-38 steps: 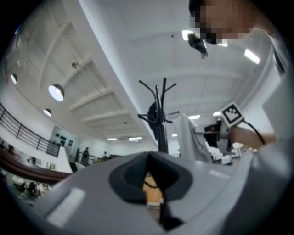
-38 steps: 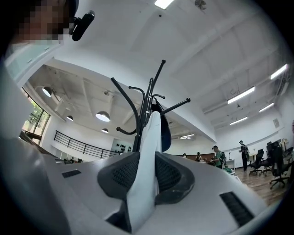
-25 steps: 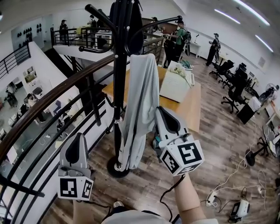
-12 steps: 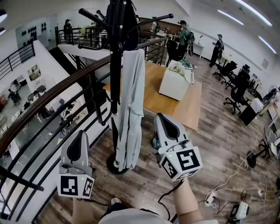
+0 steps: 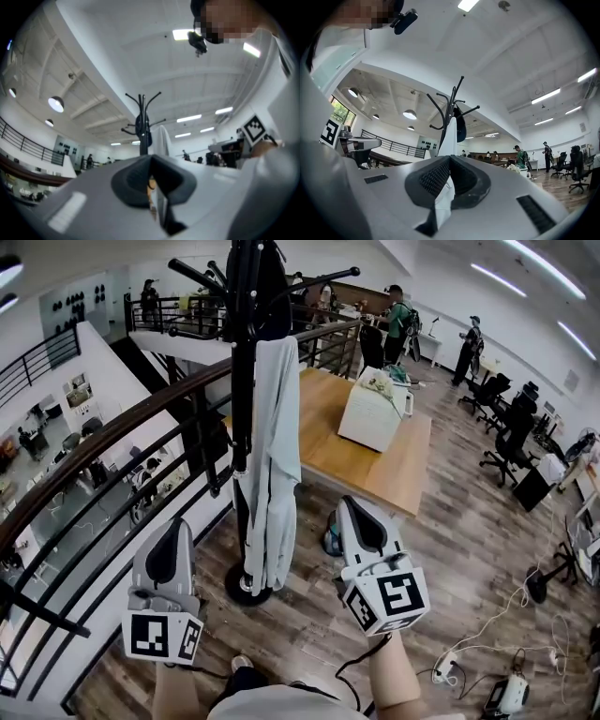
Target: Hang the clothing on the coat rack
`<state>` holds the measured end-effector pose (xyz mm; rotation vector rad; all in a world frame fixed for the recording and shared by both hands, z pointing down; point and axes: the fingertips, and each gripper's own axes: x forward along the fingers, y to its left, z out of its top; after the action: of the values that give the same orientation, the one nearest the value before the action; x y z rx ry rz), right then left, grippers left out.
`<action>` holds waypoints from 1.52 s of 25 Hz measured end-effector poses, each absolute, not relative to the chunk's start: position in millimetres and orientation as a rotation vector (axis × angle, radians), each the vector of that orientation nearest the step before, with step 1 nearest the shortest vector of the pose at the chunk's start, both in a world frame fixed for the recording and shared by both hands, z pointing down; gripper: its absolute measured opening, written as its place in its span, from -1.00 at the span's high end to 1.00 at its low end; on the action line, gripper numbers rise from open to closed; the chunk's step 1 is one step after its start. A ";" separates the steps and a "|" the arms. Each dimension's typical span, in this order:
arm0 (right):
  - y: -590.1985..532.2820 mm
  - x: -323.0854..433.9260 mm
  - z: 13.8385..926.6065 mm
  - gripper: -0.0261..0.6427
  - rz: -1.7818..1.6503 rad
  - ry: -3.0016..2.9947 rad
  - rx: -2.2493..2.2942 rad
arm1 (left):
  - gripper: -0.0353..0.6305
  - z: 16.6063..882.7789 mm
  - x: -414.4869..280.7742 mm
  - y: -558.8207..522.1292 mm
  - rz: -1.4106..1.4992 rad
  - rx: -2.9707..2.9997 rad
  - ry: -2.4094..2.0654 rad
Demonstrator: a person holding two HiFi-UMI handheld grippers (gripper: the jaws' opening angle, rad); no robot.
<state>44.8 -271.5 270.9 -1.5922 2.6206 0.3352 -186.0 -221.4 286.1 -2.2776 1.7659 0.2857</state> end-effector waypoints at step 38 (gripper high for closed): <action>-198.2 108.2 336.2 0.92 0.168 2.638 -1.692 | 0.87 313.0 -133.6 -161.7 0.219 -2.315 1.799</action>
<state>108.2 -198.2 336.2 -1.6921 2.6379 0.1682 -133.6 -161.7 313.0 -2.3146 1.7992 0.2187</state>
